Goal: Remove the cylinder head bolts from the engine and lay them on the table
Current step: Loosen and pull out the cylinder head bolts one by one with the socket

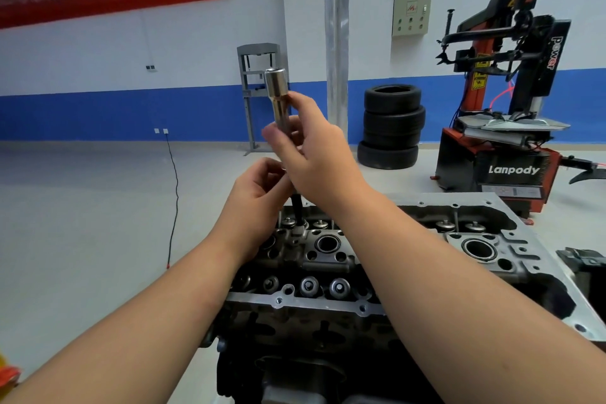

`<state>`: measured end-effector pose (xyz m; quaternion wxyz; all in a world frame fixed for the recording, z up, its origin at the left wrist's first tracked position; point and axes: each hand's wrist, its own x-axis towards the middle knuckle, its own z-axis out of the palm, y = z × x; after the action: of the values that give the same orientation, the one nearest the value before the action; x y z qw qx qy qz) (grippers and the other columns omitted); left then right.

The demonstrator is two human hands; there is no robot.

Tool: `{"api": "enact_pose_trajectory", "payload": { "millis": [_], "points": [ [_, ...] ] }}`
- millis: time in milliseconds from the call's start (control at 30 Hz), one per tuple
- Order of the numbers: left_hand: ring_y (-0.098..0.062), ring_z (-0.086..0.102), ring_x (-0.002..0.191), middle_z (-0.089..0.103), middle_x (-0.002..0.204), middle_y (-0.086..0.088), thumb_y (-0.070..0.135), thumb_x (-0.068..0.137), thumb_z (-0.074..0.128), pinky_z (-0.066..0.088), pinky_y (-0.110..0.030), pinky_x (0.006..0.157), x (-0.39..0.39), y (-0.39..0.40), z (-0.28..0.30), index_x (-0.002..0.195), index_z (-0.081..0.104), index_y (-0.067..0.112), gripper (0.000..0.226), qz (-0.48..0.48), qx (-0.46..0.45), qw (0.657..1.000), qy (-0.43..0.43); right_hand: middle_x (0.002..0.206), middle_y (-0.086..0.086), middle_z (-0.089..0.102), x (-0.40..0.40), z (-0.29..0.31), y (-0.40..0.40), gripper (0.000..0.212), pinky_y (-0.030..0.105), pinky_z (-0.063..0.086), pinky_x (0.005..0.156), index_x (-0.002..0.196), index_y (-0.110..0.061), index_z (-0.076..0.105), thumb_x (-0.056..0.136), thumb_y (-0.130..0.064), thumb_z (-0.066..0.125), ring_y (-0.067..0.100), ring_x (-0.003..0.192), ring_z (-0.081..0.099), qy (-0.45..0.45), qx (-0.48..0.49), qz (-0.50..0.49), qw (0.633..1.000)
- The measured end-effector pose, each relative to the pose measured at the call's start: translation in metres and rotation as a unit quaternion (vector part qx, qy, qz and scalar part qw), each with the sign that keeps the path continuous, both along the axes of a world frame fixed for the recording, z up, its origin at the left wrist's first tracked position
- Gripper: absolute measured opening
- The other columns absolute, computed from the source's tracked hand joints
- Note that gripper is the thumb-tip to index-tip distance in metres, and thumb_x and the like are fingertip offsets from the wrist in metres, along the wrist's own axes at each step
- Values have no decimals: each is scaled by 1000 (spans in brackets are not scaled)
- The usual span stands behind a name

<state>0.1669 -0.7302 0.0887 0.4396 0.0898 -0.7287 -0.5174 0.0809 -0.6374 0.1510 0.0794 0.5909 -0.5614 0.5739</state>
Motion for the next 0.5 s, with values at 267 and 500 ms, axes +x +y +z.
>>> {"api": "enact_pose_trajectory", "payload": {
  "millis": [267,500],
  "points": [
    [-27,73,105,79,105,-3,33,109,50,53,-48,97,0,3,1,120,71,18,28,-22,31,999,-12,94,3,73,0,2,1,54,43,55,87,154,-24,35,103,-20,53,18,93,70,-17,26,3,1000],
    [-6,70,72,77,81,5,17,103,64,51,-17,66,-1,1,0,99,68,16,5,-3,19,1000,9,82,-2,65,0,-1,1,31,41,52,74,123,-9,63,95,-21,68,17,74,60,38,-47,-51,997]
  ]
}}
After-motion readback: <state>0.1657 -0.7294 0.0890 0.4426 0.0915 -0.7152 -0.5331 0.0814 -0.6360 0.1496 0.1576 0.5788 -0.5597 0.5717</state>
